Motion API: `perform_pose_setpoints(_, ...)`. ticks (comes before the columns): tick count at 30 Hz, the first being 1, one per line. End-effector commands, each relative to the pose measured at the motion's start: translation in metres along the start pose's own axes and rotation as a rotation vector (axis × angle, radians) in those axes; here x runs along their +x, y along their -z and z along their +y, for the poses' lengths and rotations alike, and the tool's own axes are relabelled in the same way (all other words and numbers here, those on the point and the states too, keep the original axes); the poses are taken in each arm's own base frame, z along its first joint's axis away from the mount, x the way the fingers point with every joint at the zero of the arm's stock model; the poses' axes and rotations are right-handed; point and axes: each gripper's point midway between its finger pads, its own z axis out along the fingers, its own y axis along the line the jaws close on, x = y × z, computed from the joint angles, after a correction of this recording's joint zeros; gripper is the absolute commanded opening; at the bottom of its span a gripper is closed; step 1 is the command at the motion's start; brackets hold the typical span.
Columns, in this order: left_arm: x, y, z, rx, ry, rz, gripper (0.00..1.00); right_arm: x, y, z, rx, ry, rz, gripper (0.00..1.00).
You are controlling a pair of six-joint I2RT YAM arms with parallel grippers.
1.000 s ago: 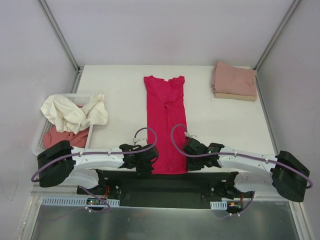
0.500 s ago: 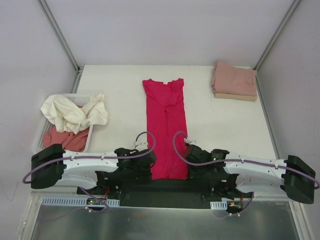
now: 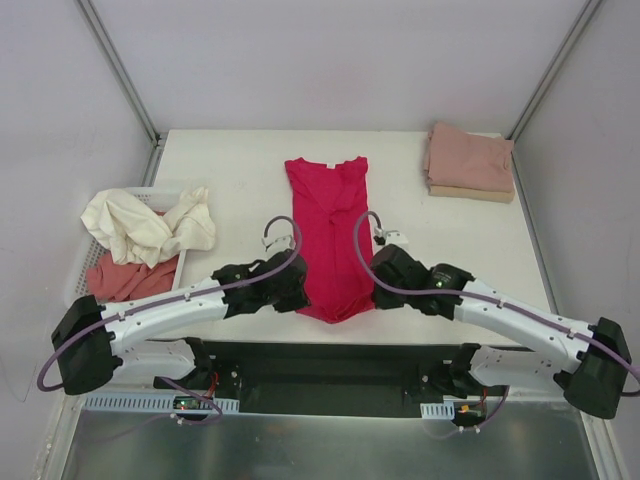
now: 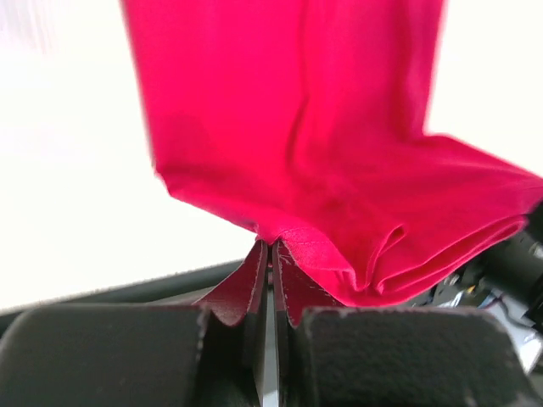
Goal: Fold and stack the t-shirts
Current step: Fold the folded rectangular tshirt in 1/3 of the way
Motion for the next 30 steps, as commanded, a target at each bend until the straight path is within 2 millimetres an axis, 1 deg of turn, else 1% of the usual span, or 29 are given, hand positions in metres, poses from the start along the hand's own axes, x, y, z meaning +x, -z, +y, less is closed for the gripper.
perform_pose_setpoints(1,-0.051,-0.001,-0.016,-0.016,-0.111,-0.100,0.00,-0.066,0.003,-0.004,0.051,0.046,-0.129,0.01)
perform_pose_setpoints(2,-0.069,0.000,-0.021,-0.013,-0.094,-0.128,0.00,-0.077,-0.001,-0.002,0.049,0.044,-0.140,0.01)
perform_pose_setpoints(3,-0.077,-0.001,-0.023,-0.020,-0.111,-0.144,0.00,-0.086,-0.002,-0.002,0.049,0.057,-0.147,0.01)
perform_pose_setpoints(4,-0.084,-0.005,-0.022,-0.039,-0.112,-0.148,0.00,-0.109,0.000,-0.003,0.042,0.026,-0.188,0.00)
perform_pose_setpoints(5,-0.101,-0.002,-0.026,-0.037,-0.109,-0.180,0.00,-0.112,-0.010,0.000,0.031,0.030,-0.159,0.01)
perform_pose_setpoints(7,-0.115,-0.007,-0.024,-0.063,-0.098,-0.199,0.00,-0.129,-0.016,-0.003,0.028,0.027,-0.161,0.01)
perform_pose_setpoints(8,-0.125,-0.006,-0.026,-0.061,-0.091,-0.213,0.00,-0.140,-0.021,0.002,0.015,0.025,-0.157,0.00)
perform_pose_setpoints(9,-0.138,-0.008,-0.020,-0.081,-0.075,-0.225,0.00,-0.147,-0.025,0.002,0.017,0.023,-0.156,0.01)
perform_pose_setpoints(10,-0.141,-0.015,-0.018,-0.091,-0.071,-0.209,0.00,-0.153,-0.028,-0.004,0.034,0.027,-0.156,0.01)
perform_pose_setpoints(11,-0.150,-0.015,-0.020,-0.089,-0.077,-0.217,0.00,-0.154,-0.038,-0.008,0.052,0.031,-0.129,0.01)
perform_pose_setpoints(12,-0.159,-0.022,-0.014,-0.111,-0.064,-0.211,0.00,-0.168,-0.038,-0.009,0.049,0.025,-0.149,0.00)
perform_pose_setpoints(13,-0.167,-0.022,-0.019,-0.098,-0.072,-0.211,0.00,-0.168,-0.048,-0.010,0.048,0.026,-0.120,0.01)
perform_pose_setpoints(14,-0.174,-0.029,-0.012,-0.120,-0.060,-0.205,0.00,-0.179,-0.048,-0.008,0.037,0.022,-0.134,0.01)
perform_pose_setpoints(15,-0.178,-0.032,-0.013,-0.123,-0.058,-0.207,0.00,-0.184,-0.052,-0.012,0.039,0.022,-0.133,0.01)
perform_pose_setpoints(16,-0.186,-0.032,-0.016,-0.118,-0.062,-0.215,0.00,-0.184,-0.062,-0.012,0.034,0.021,-0.108,0.01)
perform_pose_setpoints(17,-0.188,-0.039,-0.012,-0.133,-0.058,-0.203,0.00,-0.194,-0.063,-0.010,0.022,0.020,-0.117,0.01)
perform_pose_setpoints(18,-0.194,-0.041,-0.008,-0.140,-0.047,-0.205,0.00,-0.197,-0.072,-0.014,0.028,0.018,-0.100,0.01)
perform_pose_setpoints(19,-0.200,-0.041,-0.010,-0.134,-0.047,-0.208,0.00,-0.199,-0.076,-0.016,0.033,0.019,-0.092,0.01)
perform_pose_setpoints(20,-0.202,-0.048,-0.007,-0.148,-0.047,-0.199,0.00,-0.211,-0.075,-0.019,0.035,0.010,-0.108,0.01)
perform_pose_setpoints(21,-0.207,-0.050,-0.003,-0.154,-0.040,-0.197,0.00,-0.209,-0.084,-0.021,0.039,0.010,-0.081,0.01)
perform_pose_setpoints(22,-0.212,-0.051,-0.006,-0.142,-0.044,-0.195,0.00,-0.211,-0.088,-0.022,0.039,0.009,-0.075,0.01)
perform_pose_setpoints(23,-0.214,-0.057,-0.003,-0.151,-0.042,-0.184,0.00,-0.215,-0.090,-0.027,0.039,-0.001,-0.074,0.01)
perform_pose_setpoints(24,-0.218,-0.059,0.000,-0.155,-0.034,-0.181,0.00,-0.218,-0.096,-0.026,0.029,-0.006,-0.063,0.01)
perform_pose_setpoints(25,-0.222,-0.060,-0.002,-0.148,-0.036,-0.182,0.00,-0.219,-0.100,-0.029,0.034,-0.010,-0.060,0.01)
perform_pose_setpoints(26,-0.221,-0.067,0.001,-0.153,-0.037,-0.164,0.00,-0.220,-0.102,-0.027,0.009,-0.017,-0.050,0.01)
perform_pose_setpoints(28,-0.228,-0.070,0.003,-0.152,-0.026,-0.161,0.00,-0.221,-0.110,-0.028,0.002,-0.024,-0.035,0.00)
perform_pose_setpoints(29,-0.227,-0.075,0.006,-0.154,-0.021,-0.145,0.00,-0.222,-0.113,-0.030,0.000,-0.027,-0.031,0.01)
perform_pose_setpoints(30,-0.228,-0.077,0.007,-0.155,-0.018,-0.144,0.00,-0.220,-0.119,-0.030,-0.009,-0.027,-0.014,0.01)
